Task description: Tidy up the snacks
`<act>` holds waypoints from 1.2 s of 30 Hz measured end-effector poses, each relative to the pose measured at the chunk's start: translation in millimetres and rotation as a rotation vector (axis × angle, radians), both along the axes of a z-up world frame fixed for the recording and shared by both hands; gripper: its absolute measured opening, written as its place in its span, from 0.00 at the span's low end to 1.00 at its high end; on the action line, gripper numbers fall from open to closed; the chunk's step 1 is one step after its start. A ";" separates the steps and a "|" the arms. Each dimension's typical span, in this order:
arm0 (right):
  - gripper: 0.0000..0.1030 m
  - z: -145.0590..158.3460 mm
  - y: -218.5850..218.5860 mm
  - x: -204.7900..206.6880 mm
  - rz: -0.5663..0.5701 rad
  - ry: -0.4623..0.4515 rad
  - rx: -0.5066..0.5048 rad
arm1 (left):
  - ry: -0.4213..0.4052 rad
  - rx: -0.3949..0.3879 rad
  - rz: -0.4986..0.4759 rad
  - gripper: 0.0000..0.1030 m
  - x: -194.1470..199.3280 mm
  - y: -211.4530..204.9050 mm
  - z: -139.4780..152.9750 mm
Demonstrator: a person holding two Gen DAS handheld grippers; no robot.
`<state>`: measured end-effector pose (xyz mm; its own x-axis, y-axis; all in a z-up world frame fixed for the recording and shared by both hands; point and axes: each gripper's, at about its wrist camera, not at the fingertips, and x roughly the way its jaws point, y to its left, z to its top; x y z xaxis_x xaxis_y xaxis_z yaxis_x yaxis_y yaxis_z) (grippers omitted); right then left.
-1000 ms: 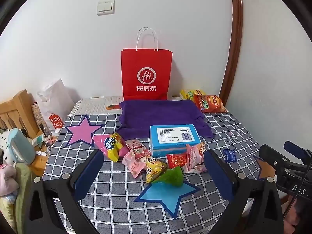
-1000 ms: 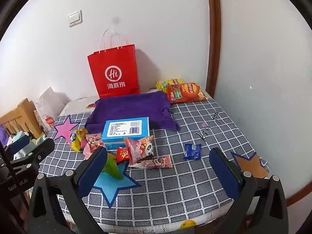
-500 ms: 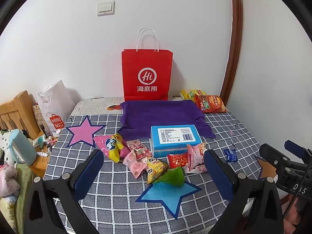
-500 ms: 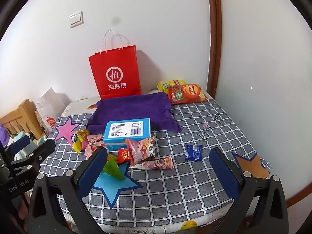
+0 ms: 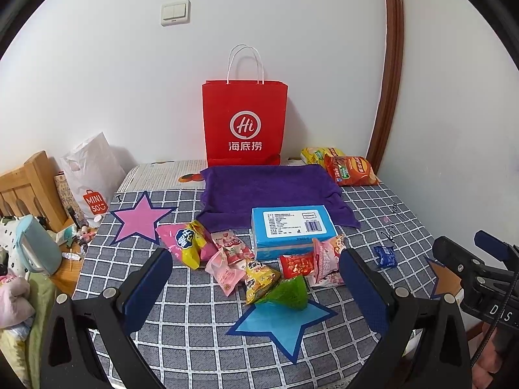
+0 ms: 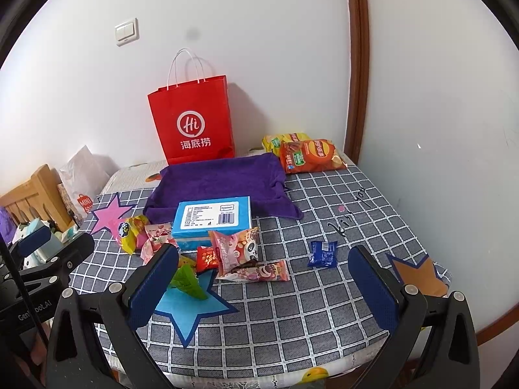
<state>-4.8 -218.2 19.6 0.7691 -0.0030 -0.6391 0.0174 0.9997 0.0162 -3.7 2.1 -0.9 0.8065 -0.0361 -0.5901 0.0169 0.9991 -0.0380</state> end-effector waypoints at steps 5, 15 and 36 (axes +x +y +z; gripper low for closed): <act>1.00 -0.9 1.2 -0.3 0.000 0.004 0.001 | 0.001 0.000 -0.001 1.00 -0.4 0.1 -1.5; 1.00 -2.0 0.3 -0.6 -0.001 0.003 0.000 | 0.001 -0.002 -0.002 1.00 -0.5 1.3 -2.7; 1.00 -2.2 -5.2 -2.7 -0.008 -0.005 0.007 | -0.003 0.010 -0.001 1.00 0.3 1.0 -0.8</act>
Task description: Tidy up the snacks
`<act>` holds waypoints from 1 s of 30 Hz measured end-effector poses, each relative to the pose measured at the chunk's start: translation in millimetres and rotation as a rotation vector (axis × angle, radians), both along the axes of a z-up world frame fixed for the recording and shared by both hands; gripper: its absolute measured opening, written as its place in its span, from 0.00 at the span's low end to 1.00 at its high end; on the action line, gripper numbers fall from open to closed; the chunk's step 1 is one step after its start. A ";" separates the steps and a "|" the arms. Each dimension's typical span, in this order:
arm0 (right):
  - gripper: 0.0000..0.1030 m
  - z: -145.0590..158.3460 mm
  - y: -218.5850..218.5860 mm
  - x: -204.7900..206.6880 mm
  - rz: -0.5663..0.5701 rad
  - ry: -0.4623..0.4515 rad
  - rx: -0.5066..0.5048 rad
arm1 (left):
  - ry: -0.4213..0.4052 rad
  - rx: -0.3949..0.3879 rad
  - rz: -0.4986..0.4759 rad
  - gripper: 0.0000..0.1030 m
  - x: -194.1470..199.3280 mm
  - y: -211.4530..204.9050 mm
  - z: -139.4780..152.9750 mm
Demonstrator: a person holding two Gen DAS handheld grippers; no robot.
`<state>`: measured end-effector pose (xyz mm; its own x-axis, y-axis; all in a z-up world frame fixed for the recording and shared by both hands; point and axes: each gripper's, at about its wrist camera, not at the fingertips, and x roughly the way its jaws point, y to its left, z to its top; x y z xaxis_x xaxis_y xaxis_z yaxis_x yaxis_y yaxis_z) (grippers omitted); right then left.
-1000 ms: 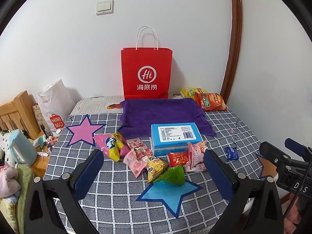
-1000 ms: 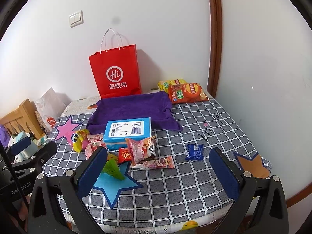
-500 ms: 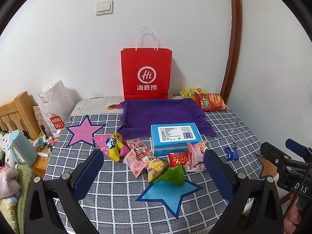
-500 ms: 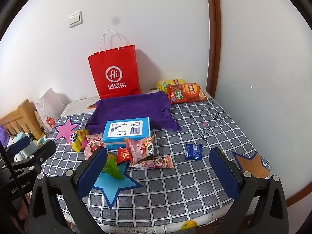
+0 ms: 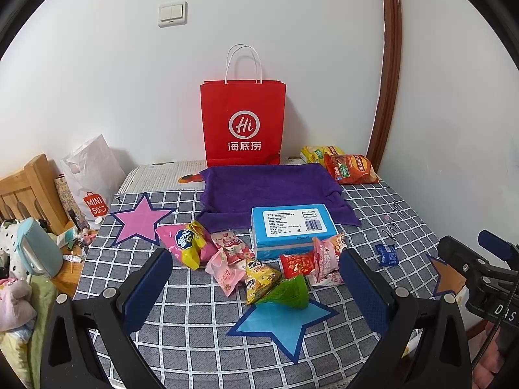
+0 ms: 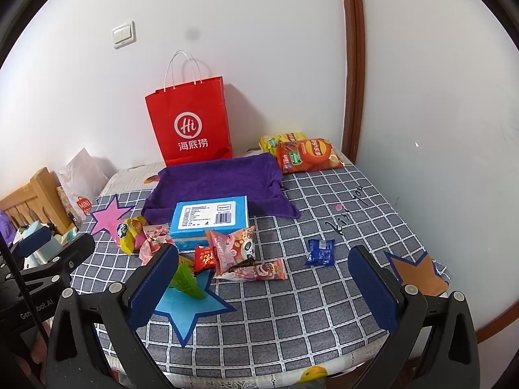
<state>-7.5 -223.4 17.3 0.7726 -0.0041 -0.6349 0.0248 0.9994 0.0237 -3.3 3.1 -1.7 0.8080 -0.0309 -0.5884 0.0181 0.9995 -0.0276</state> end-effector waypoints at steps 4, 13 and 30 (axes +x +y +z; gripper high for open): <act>1.00 -1.9 -0.4 1.1 0.002 0.005 0.003 | 0.002 0.001 -0.001 1.00 2.3 -0.1 -1.1; 1.00 -12.9 4.0 5.7 0.039 0.025 0.002 | 0.016 -0.002 0.004 1.00 15.7 1.4 -11.5; 1.00 -81.7 -25.7 48.6 -0.022 0.159 0.007 | 0.136 -0.017 0.040 1.00 57.7 16.9 -70.6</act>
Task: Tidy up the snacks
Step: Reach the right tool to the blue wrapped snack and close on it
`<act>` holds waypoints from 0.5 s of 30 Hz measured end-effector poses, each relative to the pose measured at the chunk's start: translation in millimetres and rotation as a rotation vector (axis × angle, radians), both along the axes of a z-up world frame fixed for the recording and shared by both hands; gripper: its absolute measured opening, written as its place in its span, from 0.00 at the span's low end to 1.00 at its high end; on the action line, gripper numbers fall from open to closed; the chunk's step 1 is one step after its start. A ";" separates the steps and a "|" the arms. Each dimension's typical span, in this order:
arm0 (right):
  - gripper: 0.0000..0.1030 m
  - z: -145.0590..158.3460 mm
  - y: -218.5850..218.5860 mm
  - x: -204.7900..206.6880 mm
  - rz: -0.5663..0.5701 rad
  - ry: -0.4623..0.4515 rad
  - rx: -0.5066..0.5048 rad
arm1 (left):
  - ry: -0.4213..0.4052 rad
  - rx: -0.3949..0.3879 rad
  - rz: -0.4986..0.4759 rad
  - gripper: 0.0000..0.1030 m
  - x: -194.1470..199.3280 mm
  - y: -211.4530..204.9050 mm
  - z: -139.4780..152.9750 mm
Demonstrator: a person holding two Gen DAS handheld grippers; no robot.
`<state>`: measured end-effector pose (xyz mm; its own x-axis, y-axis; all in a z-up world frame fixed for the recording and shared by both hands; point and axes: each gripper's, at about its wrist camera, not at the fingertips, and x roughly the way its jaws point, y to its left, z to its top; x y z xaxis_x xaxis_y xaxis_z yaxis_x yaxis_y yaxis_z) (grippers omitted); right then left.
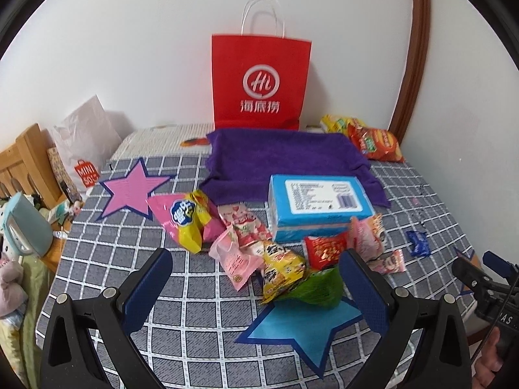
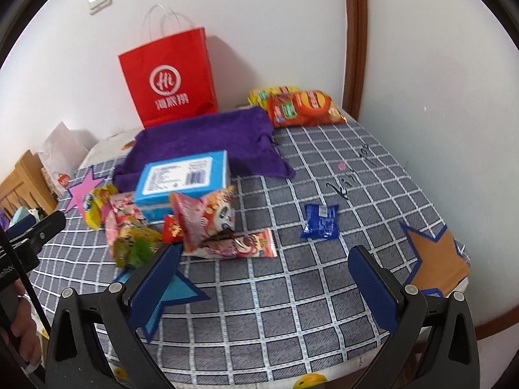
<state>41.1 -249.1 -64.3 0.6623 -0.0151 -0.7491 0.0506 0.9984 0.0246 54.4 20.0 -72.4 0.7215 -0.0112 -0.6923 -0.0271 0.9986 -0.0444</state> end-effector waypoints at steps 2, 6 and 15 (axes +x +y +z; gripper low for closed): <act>1.00 -8.7 -3.0 4.6 -0.008 0.014 -0.005 | 0.021 -0.002 0.002 1.00 6.5 0.7 -9.1; 1.00 -28.1 -9.7 16.4 -0.021 0.047 -0.010 | 0.051 -0.003 0.009 0.99 17.1 2.1 -23.5; 0.95 -69.5 -30.7 41.9 -0.072 0.119 -0.020 | 0.110 -0.007 0.012 0.99 39.3 4.5 -51.2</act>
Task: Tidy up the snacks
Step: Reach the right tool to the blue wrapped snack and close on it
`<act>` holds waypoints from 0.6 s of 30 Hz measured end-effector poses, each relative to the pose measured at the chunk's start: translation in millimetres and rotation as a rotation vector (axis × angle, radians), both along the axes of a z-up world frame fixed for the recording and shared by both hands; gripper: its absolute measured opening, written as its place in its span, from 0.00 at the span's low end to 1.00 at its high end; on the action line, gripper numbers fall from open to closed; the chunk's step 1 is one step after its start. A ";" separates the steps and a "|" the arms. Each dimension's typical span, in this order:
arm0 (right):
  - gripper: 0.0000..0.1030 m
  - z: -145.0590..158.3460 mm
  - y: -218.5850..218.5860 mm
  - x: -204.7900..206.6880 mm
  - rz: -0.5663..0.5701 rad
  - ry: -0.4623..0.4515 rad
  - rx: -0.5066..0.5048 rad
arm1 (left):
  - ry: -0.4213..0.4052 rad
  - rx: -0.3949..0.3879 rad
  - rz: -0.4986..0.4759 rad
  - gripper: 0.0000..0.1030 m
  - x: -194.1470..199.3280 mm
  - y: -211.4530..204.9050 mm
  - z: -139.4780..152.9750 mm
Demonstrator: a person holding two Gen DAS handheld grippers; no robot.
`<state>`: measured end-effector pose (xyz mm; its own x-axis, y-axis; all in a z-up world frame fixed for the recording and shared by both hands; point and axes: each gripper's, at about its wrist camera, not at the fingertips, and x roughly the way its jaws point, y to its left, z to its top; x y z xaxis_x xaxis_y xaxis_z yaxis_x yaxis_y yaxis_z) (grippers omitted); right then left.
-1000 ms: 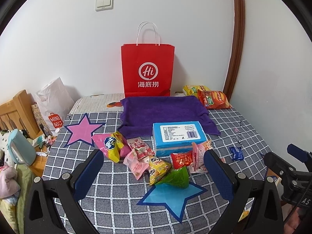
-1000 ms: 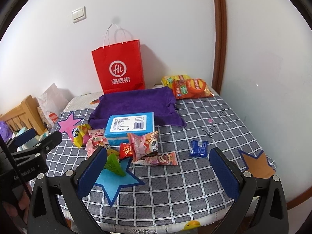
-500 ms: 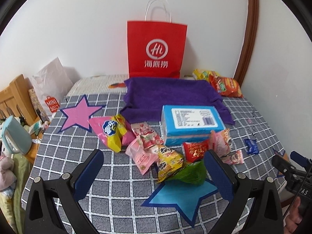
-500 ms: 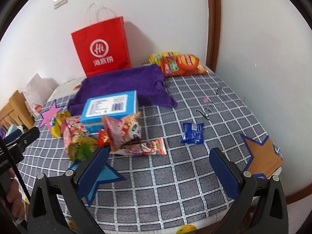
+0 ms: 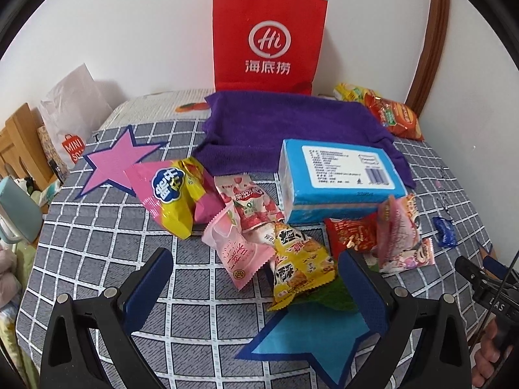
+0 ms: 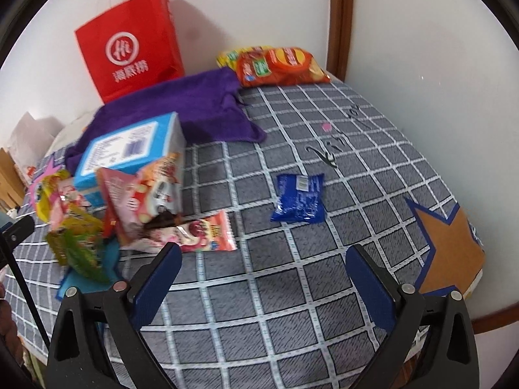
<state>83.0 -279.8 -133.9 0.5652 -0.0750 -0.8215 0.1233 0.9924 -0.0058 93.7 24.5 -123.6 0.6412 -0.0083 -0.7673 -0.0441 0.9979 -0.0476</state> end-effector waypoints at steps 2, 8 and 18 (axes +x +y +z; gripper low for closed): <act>0.95 -9.3 -5.2 5.3 -0.012 0.017 0.000 | 0.007 -0.004 0.000 0.99 2.3 1.1 -3.4; 0.89 -29.7 -16.5 19.1 -0.038 0.046 0.014 | 0.023 -0.008 0.000 0.99 11.1 3.3 -10.5; 0.89 -34.3 -44.0 40.4 -0.103 -0.003 -0.016 | 0.037 -0.012 0.003 0.99 24.6 7.2 -14.4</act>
<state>123.4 -323.8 -168.2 0.5561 -0.1459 -0.8182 0.2249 0.9742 -0.0208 118.3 31.7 -138.0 0.6125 -0.0161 -0.7903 -0.0489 0.9971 -0.0582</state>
